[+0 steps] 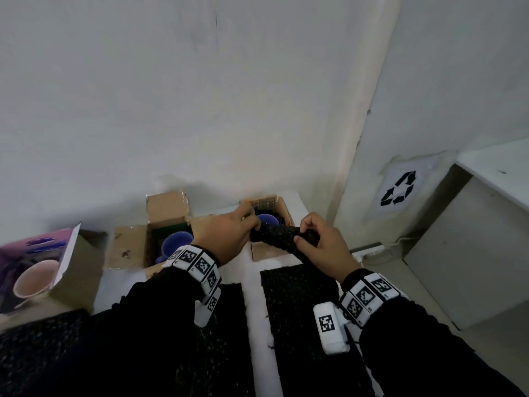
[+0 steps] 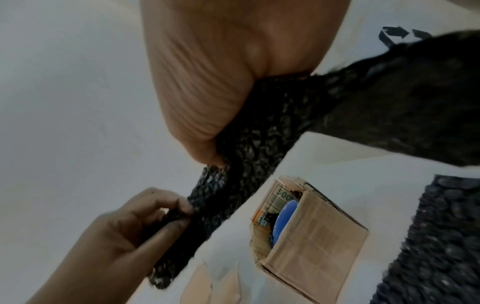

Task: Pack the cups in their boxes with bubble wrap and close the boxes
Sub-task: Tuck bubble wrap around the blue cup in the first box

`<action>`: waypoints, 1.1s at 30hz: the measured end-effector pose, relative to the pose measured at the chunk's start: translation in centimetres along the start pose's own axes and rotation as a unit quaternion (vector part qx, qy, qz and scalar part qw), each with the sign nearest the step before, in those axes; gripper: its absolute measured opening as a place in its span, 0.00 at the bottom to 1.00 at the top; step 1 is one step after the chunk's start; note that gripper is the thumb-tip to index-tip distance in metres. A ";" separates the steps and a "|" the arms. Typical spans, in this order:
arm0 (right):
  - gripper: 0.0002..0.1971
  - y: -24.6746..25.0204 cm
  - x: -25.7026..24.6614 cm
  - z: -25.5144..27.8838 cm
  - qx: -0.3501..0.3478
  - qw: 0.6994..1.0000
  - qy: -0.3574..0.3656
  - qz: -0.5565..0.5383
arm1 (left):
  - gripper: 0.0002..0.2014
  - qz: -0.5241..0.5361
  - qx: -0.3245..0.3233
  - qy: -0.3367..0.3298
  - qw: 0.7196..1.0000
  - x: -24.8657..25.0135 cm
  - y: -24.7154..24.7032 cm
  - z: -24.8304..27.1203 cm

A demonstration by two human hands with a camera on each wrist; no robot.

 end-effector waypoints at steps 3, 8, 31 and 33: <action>0.12 -0.1 0.6 -1.4 0.061 0.998 0.012 0.032 | 0.13 0.037 0.021 -0.001 0.999 -0.1 -0.1 -2.3; 0.16 -1.7 2.3 -4.5 0.088 0.992 -0.014 0.084 | 0.24 0.101 -0.031 0.037 0.994 -1.6 -3.3 -6.4; 0.12 -8.8 7.6 -10.5 -0.078 0.881 0.019 0.466 | 0.24 -0.089 -0.110 0.051 0.989 -4.5 -12.1 -10.1; 0.14 -9.1 8.1 -10.6 -0.098 0.879 0.004 0.466 | 0.26 -0.070 -0.156 0.072 0.983 -4.6 -13.0 -9.9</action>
Point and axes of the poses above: each hand's wrist, its own z-axis away from the middle knuckle, its own y-axis out of the back of the hand, x = y × z, the point moved 5 cm from there along -z, towards the middle knuckle, and after that the axes turned 4 degrees about -z, right-handed, at the moved point
